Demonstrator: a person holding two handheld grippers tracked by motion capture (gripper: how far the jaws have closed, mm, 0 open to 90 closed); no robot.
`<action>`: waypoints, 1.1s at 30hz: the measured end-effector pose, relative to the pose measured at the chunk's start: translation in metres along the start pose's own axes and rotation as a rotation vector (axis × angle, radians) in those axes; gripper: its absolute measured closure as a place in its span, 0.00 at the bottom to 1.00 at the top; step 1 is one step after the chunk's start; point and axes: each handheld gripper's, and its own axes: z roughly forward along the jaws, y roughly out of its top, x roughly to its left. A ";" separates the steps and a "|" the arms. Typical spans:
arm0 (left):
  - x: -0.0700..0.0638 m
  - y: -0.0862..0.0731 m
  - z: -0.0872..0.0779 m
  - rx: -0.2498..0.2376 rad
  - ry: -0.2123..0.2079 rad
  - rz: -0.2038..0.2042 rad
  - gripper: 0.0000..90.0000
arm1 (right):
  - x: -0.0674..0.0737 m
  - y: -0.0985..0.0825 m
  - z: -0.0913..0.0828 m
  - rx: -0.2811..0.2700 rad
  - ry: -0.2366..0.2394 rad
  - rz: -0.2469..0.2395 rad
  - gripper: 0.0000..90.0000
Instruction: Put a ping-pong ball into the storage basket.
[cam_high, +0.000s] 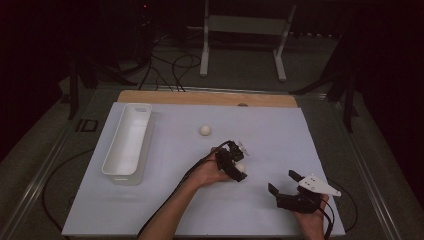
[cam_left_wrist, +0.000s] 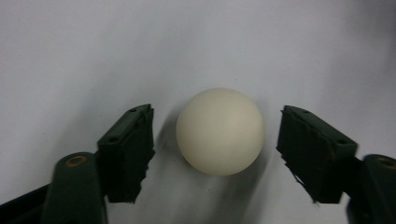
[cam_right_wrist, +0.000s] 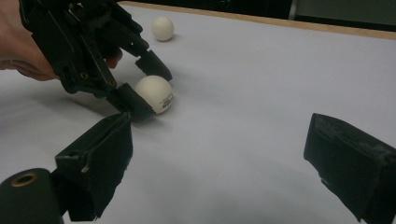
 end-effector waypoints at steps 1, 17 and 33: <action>0.000 0.000 0.000 0.000 -0.001 0.002 0.37 | 0.000 0.000 0.000 0.001 0.000 0.000 0.08; -0.001 0.000 -0.003 0.005 -0.012 0.016 0.57 | 0.000 0.000 0.000 0.004 0.000 -0.001 0.08; -0.003 0.001 -0.006 -0.003 -0.014 0.021 0.57 | 0.000 0.000 0.001 0.005 0.001 0.001 0.08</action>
